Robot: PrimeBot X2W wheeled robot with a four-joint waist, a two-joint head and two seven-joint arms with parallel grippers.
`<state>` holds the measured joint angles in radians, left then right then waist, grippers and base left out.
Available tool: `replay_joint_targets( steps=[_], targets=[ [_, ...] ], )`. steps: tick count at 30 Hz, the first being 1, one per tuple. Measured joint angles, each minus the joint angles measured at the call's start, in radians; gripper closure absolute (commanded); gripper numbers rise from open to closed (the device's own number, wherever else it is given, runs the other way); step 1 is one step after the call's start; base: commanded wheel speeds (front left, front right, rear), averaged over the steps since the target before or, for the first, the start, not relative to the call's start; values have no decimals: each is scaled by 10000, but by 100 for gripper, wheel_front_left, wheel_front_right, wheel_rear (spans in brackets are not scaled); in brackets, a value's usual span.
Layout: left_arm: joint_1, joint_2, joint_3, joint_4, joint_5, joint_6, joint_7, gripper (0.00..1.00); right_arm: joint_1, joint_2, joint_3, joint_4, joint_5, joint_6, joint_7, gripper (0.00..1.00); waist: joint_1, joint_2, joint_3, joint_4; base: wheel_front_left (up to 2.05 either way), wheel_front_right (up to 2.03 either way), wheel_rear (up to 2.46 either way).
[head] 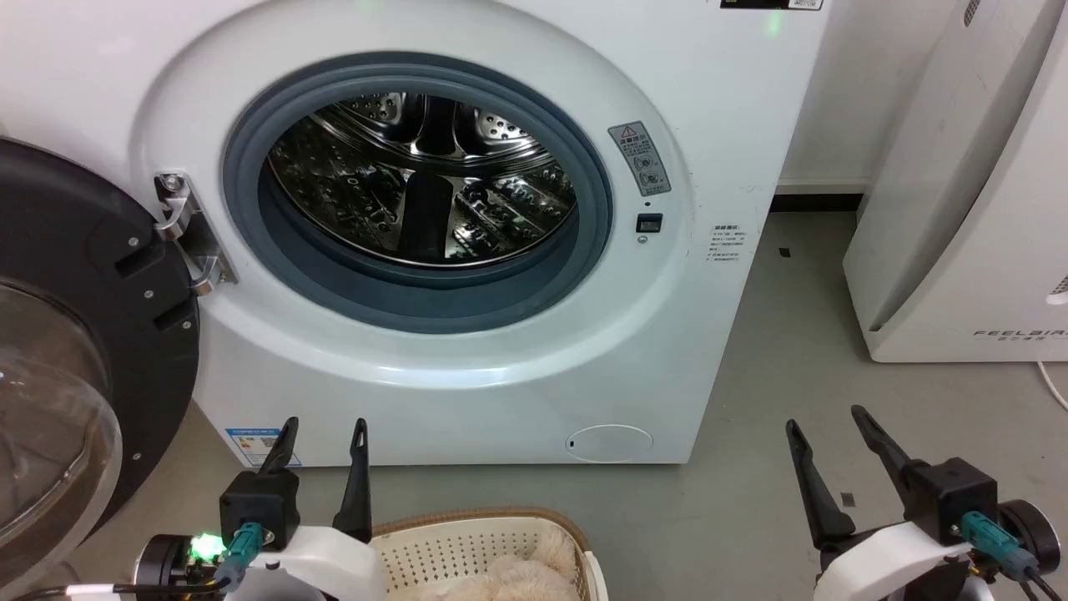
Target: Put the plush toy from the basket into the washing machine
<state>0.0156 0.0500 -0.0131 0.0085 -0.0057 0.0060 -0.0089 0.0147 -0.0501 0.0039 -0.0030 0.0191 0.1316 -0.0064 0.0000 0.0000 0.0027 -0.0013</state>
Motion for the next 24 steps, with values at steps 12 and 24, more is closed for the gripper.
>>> replay_joint_targets(
  steps=[12,24],
  targets=[
    [-7,-2,-318,443,-374,86,-286,0,2,0,-123,-92,178,0,-311,0,0,1,253,-90,0,0,0],
    [-535,-2,-717,1703,-807,86,-529,0,-4,0,-217,-314,255,0,-598,0,0,0,826,-264,0,0,0]
  ],
)
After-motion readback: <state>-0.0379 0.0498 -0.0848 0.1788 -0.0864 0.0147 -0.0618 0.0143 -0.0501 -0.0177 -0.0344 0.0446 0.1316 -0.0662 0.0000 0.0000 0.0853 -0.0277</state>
